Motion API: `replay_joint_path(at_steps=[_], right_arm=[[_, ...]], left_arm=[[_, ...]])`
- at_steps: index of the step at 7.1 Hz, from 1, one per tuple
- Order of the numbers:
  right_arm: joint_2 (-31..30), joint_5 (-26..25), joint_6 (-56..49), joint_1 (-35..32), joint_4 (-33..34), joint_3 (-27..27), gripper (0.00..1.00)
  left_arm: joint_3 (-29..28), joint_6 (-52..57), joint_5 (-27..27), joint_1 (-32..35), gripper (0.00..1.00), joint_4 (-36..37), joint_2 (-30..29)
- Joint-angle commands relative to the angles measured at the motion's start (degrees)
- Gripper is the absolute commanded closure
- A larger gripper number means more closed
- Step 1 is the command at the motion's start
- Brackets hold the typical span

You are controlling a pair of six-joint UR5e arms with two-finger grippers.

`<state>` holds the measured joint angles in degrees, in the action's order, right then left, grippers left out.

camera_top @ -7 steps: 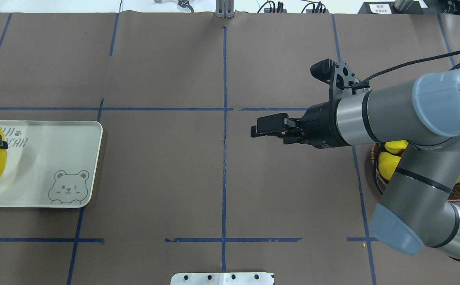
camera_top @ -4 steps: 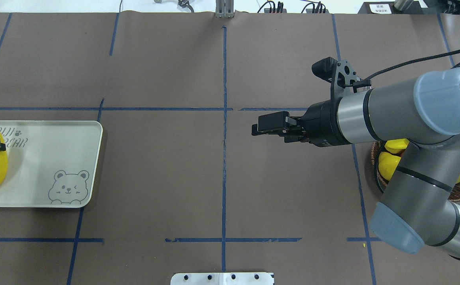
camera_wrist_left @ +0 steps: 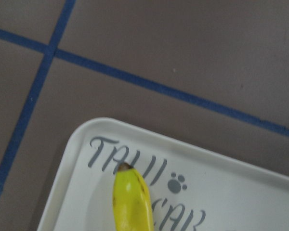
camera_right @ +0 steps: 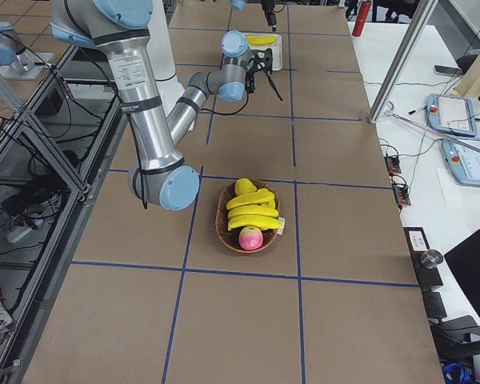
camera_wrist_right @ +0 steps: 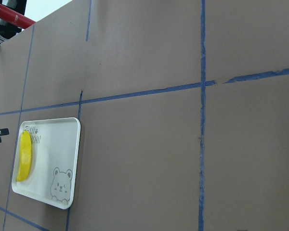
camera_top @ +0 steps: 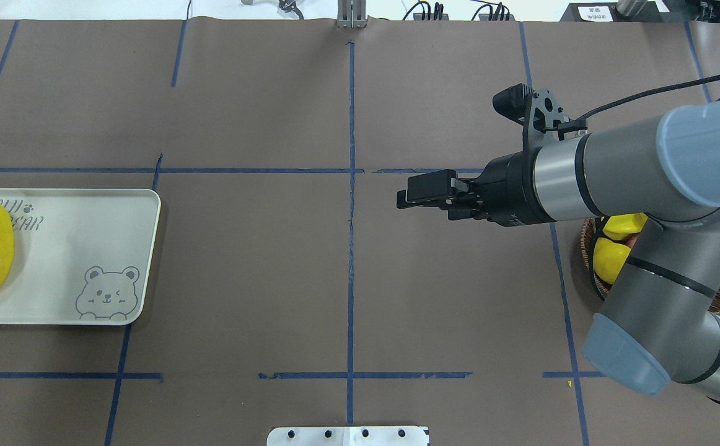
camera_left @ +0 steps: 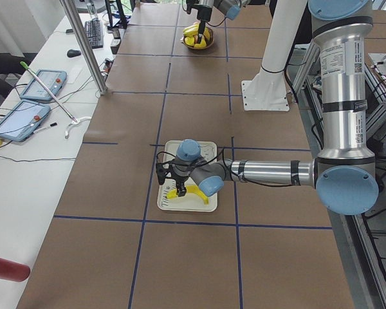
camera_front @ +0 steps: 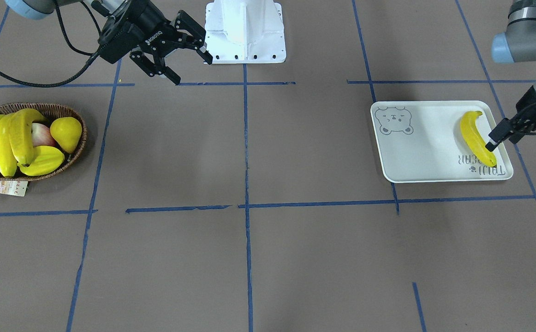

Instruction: Transfer all bananas from basket to plate

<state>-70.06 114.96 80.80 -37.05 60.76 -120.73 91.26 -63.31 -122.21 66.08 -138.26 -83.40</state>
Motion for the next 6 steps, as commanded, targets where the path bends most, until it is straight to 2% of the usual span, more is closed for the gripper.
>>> replay_joint_path(at_steps=[1, 2, 5, 6], right_arm=[[-0.25, 4.8, -0.29, -4.66, 5.56, -2.4, 0.0], [-2.08, 7.1, -0.64, -7.4, 5.94, -2.58, 0.0], [-15.15, 8.35, -10.1, -12.51, 5.86, -4.95, 0.0], [-19.02, 8.35, -13.44, -12.87, 5.16, -5.39, 0.0]], left_arm=[[-0.64, 16.15, 0.83, 6.14, 0.0, 0.01, -1.5], [-0.99, 23.34, 0.48, 10.08, 0.0, 0.35, -1.85], [-1.61, 20.78, 0.13, 10.91, 0.0, -0.69, -1.15], [-1.7, 21.38, 0.04, 10.91, 0.0, -3.39, -0.81]])
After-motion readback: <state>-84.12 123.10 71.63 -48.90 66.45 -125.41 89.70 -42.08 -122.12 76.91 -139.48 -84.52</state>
